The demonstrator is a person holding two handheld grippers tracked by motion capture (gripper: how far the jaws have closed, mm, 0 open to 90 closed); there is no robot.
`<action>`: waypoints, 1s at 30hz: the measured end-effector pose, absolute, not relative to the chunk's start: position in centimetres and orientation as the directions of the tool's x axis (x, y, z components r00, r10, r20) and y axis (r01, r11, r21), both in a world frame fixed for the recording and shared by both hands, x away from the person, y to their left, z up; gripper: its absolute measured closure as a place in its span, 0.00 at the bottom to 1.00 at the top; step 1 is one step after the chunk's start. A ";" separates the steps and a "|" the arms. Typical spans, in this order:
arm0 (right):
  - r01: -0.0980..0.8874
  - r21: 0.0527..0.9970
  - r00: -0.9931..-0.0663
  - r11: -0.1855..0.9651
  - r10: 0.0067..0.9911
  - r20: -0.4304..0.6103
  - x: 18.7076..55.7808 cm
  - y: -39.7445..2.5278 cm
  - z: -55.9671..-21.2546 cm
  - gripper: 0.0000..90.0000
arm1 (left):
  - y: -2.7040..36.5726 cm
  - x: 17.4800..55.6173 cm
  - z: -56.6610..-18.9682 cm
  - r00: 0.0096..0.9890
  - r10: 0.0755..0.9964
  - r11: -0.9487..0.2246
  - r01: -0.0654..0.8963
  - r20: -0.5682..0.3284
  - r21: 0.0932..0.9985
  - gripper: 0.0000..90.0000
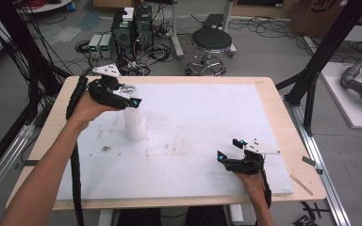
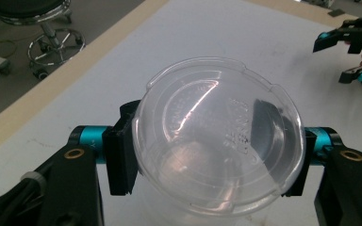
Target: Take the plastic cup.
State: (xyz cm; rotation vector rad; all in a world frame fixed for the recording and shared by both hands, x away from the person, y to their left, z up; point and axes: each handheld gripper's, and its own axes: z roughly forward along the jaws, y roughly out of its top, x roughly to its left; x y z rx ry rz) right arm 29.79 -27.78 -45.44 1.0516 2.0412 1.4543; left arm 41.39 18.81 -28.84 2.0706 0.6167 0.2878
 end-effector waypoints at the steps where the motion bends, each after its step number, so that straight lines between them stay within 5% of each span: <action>1: 0.339 0.926 -0.625 0.166 0.776 0.089 29.8 -27.8 -45.4 0.18 | 18.8 41.3 -28.1 0.847 0.532 -0.448 0.309 -0.028 0.839 0.41; 12: 0.336 0.927 -0.624 0.166 0.776 0.088 29.8 -27.8 -45.4 0.18 | 19.1 39.9 -22.0 0.846 0.534 -0.434 0.254 0.019 0.865 0.43; 20: 0.339 0.926 -0.625 0.167 0.775 0.089 29.8 -27.7 -45.4 0.18 | 19.1 39.1 -21.3 0.853 0.522 -0.429 0.247 0.016 0.869 0.43; 30: 0.333 0.929 -0.630 0.162 0.771 0.091 29.7 -27.8 -45.4 0.18 | 18.4 35.2 -23.1 0.918 0.397 -0.376 0.171 -0.008 0.911 0.43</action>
